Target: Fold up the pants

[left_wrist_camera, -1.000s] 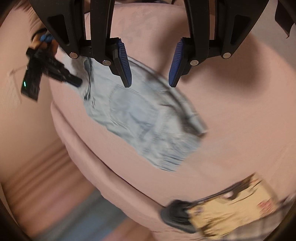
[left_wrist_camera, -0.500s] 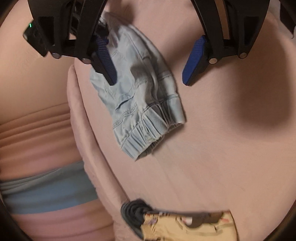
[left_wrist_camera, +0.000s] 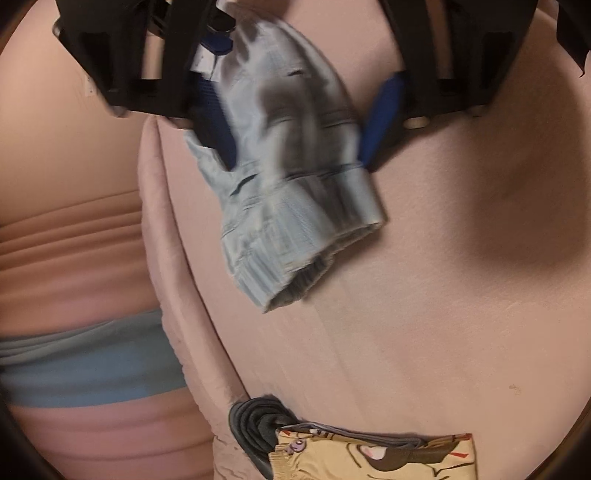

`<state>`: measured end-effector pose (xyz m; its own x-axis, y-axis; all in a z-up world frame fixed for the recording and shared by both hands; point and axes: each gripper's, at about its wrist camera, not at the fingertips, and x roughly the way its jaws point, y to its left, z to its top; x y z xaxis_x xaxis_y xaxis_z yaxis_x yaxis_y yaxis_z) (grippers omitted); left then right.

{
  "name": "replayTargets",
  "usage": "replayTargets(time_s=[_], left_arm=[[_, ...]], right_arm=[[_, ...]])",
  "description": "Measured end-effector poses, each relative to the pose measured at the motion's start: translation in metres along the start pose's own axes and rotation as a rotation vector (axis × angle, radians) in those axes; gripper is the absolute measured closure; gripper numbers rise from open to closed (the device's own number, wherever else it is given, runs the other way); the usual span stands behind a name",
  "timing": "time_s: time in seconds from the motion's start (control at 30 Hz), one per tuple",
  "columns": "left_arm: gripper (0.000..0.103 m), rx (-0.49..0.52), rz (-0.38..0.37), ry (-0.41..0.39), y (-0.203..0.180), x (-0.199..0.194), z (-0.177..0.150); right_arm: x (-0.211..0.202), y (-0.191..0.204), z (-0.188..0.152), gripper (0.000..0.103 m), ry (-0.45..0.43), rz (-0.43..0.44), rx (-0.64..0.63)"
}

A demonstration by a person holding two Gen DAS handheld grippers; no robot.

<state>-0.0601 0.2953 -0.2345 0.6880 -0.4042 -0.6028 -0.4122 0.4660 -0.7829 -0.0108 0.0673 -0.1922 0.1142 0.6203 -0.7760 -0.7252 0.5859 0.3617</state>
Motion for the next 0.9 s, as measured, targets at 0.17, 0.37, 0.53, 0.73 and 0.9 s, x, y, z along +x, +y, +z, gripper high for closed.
replayTargets(time_s=[0.17,0.37,0.53,0.73,0.9], left_arm=[[0.065,0.018,0.038,-0.014,0.002,-0.002,-0.003],[0.071,0.14,0.126,-0.061,-0.018,-0.006,-0.011],[0.074,0.23,0.157,-0.105,-0.035,-0.014,-0.018],[0.082,0.374,0.186,-0.161,-0.064,-0.025,-0.03],[0.09,0.45,0.183,-0.177,-0.083,-0.025,-0.035]], right_arm=[[0.003,-0.005,-0.005,0.082,0.012,-0.005,0.021],[0.003,-0.013,-0.005,0.082,0.006,-0.038,0.047],[0.003,-0.019,-0.006,0.082,0.005,-0.079,0.056],[-0.003,-0.026,-0.009,0.082,-0.02,-0.093,0.084],[-0.025,-0.035,-0.01,0.082,-0.092,-0.126,0.116]])
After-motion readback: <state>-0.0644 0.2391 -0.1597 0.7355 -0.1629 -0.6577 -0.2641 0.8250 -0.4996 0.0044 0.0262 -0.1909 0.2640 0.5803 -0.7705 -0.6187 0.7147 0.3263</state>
